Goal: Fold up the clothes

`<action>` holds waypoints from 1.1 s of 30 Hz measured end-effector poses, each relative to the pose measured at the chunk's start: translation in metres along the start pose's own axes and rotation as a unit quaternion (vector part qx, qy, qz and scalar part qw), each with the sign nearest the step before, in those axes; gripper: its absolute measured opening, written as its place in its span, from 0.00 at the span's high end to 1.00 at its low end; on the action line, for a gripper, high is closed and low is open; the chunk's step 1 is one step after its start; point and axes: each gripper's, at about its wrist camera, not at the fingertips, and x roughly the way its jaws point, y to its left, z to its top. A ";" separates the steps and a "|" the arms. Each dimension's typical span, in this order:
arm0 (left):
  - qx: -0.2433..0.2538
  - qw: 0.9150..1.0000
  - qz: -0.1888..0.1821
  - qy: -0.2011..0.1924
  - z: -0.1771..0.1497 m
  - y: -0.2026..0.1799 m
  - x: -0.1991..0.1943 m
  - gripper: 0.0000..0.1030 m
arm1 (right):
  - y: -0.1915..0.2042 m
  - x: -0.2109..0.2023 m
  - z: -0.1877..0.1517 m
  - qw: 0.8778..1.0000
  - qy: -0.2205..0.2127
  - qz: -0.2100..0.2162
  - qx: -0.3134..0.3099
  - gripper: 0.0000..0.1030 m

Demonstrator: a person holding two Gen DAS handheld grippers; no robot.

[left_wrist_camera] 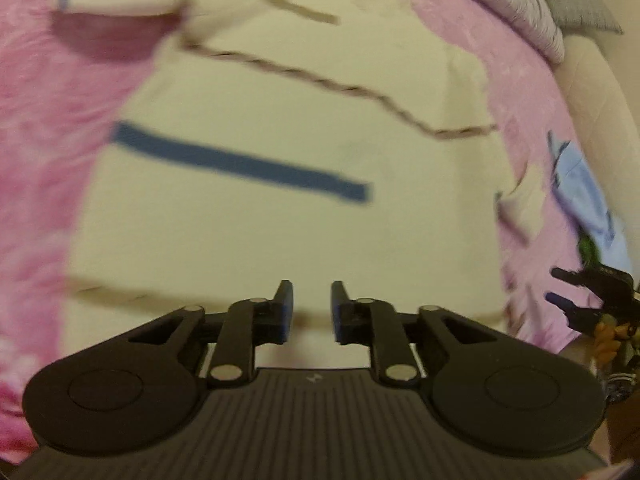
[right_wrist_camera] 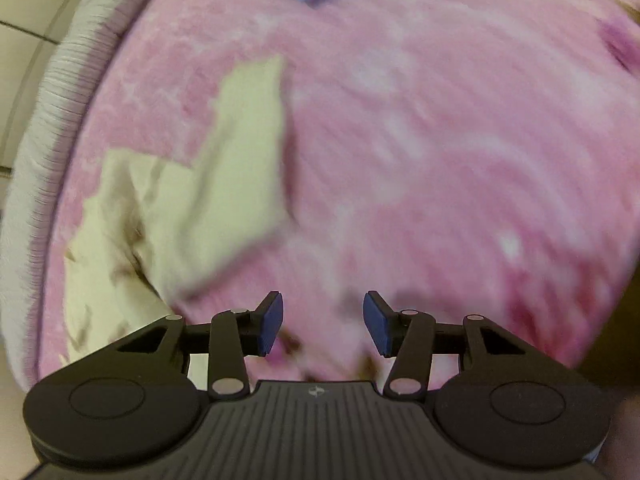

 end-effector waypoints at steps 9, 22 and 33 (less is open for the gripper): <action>-0.044 0.999 0.023 -0.012 0.006 -0.051 0.022 0.81 | 0.014 0.069 0.097 0.999 -0.002 0.011 -0.048 0.60; -0.053 0.998 0.014 -0.027 0.027 -0.082 0.025 0.81 | 0.007 -0.131 0.119 0.901 -0.301 0.142 -0.280 0.96; -0.052 0.998 0.033 0.003 0.006 -0.083 0.035 0.79 | -0.109 -0.055 0.094 0.993 -0.089 -0.068 -0.038 0.67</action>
